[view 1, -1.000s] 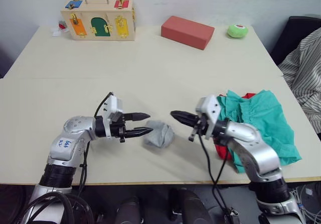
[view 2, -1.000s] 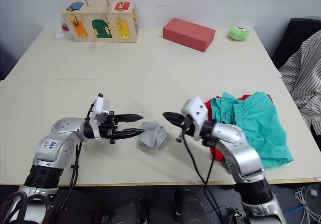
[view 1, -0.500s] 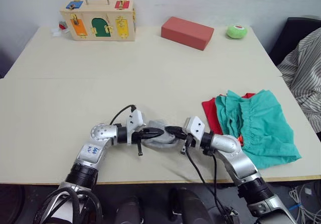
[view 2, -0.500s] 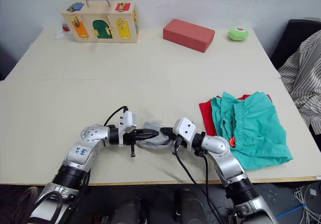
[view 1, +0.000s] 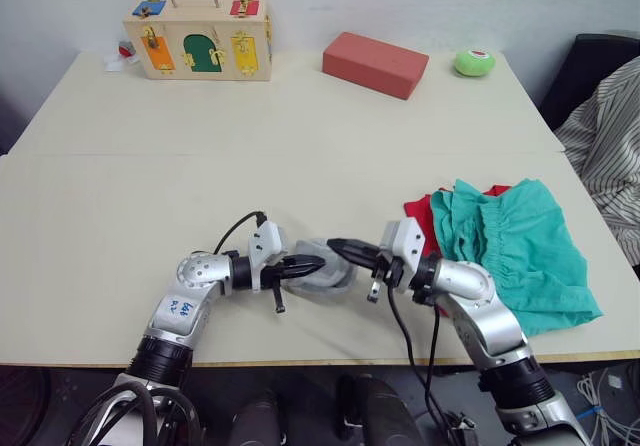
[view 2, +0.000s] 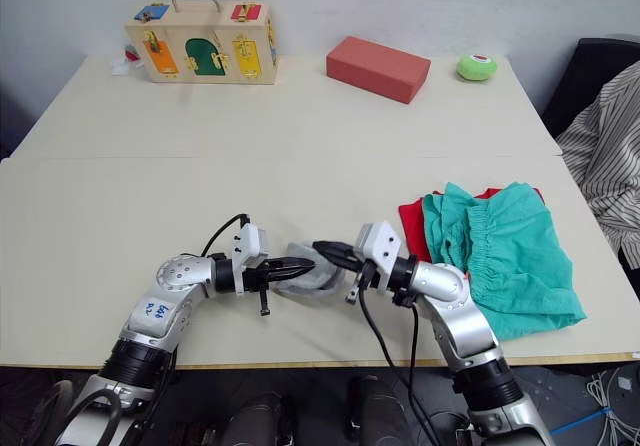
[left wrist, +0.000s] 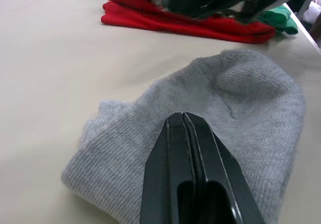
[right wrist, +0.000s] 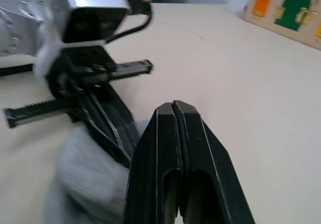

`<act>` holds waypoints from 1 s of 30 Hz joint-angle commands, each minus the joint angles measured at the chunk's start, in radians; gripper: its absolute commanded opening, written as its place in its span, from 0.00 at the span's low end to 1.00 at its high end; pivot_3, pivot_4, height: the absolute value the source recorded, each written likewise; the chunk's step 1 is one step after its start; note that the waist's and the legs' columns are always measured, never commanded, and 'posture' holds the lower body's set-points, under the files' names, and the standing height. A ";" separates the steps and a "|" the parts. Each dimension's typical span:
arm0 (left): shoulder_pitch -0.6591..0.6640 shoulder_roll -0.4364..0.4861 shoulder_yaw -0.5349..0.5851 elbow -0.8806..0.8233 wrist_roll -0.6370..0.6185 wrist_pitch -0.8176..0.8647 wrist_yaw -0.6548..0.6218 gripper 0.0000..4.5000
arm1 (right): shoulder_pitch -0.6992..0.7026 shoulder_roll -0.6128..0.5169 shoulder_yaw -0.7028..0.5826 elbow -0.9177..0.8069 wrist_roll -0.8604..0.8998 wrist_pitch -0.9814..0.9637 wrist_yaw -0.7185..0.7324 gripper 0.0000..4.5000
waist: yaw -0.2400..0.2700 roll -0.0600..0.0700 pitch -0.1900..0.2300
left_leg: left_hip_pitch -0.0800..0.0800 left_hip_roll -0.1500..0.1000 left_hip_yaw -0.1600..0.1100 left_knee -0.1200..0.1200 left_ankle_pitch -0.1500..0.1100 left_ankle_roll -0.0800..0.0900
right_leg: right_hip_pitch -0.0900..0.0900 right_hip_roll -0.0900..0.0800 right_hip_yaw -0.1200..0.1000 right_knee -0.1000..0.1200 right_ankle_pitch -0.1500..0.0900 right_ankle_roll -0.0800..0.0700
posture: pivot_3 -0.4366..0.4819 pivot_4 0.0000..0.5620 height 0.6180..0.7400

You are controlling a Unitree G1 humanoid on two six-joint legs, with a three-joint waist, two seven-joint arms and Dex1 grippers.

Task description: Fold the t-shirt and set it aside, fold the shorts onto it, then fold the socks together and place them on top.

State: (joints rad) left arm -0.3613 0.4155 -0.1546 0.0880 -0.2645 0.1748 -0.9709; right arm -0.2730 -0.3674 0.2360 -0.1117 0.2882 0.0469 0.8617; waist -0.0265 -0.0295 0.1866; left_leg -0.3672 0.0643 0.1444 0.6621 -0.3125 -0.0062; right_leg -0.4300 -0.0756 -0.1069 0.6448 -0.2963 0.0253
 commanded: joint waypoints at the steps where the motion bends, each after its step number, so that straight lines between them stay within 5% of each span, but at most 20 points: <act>1: 0.019 0.008 0.012 -0.021 -0.009 0.025 0.007 0.00 | 0.034 0.005 0.015 0.041 -0.035 -0.028 0.001 0.00 | 0.000 0.000 0.000 | 0.000 0.000 0.000 0.000 0.000 0.000 | 0.000 0.000 0.000 0.000 0.000 0.000 | 0.48 0.27 1.00; 5: 0.013 -0.002 0.013 -0.019 -0.018 0.048 0.016 0.00 | 0.048 -0.016 -0.012 0.150 -0.067 -0.102 0.005 0.00 | 0.000 0.000 0.000 | 0.000 0.000 0.000 0.000 0.000 0.000 | 0.000 0.000 0.000 0.000 0.000 0.000 | 0.48 0.27 1.00; 8: 0.010 0.002 0.011 0.000 -0.012 0.037 0.008 0.00 | 0.067 -0.033 -0.109 0.028 0.107 0.049 0.011 0.00 | 0.001 0.000 0.000 | 0.000 0.000 0.000 0.000 0.000 0.000 | 0.000 0.000 0.000 0.000 0.000 0.000 | 0.48 0.27 1.00; 11: 0.011 0.002 0.014 0.011 -0.011 0.015 0.000 0.00 | 0.077 -0.085 -0.167 -0.109 0.247 0.246 0.002 0.12 | 0.001 0.000 0.000 | 0.000 0.000 0.000 0.000 0.000 0.000 | 0.000 0.000 0.000 0.000 0.000 0.000 | 0.48 0.27 1.00; 14: 0.013 0.001 0.018 0.017 -0.021 -0.017 -0.024 0.00 | 0.073 -0.204 -0.269 -0.214 0.539 0.662 -0.077 0.33 | 0.002 0.001 0.001 | 0.000 0.000 -0.001 0.000 0.000 0.001 | 0.000 -0.001 0.000 0.000 0.000 0.000 | 0.48 0.27 1.00; 19: 0.009 0.000 0.014 0.037 -0.011 -0.051 -0.041 0.00 | 0.007 -0.301 -0.380 -0.105 0.935 1.215 -0.305 0.68 | 0.002 0.001 0.001 | -0.001 0.000 -0.003 0.000 -0.004 0.007 | 0.001 -0.002 -0.001 -0.001 0.000 -0.001 | 0.48 0.27 1.00; 23: 0.007 0.002 0.014 0.047 -0.009 -0.063 -0.047 0.00 | -0.059 -0.218 -0.394 0.008 1.137 1.357 -0.504 0.95 | -0.002 0.001 0.000 | -0.001 0.000 -0.003 0.000 -0.004 0.007 | 0.000 -0.002 -0.002 0.000 0.000 -0.001 | 0.48 0.27 1.00; 30: 0.020 0.014 0.012 0.035 -0.003 -0.047 -0.050 0.00 | -0.174 0.037 -0.350 0.132 1.173 1.318 -0.835 0.95 | 0.000 0.002 0.000 | -0.003 0.000 -0.002 0.000 -0.003 0.007 | -0.001 -0.001 -0.002 0.000 0.000 -0.001 | 0.48 0.27 1.00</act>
State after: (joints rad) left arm -0.3552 0.4163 -0.1379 0.1308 -0.2739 0.1196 -1.0173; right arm -0.4237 -0.3632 -0.1144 0.0068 1.4555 1.3909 0.0979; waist -0.0270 -0.0279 0.1867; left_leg -0.3701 0.0640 0.1429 0.6621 -0.3151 -0.0004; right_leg -0.4310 -0.0770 -0.1088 0.6445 -0.2963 0.0250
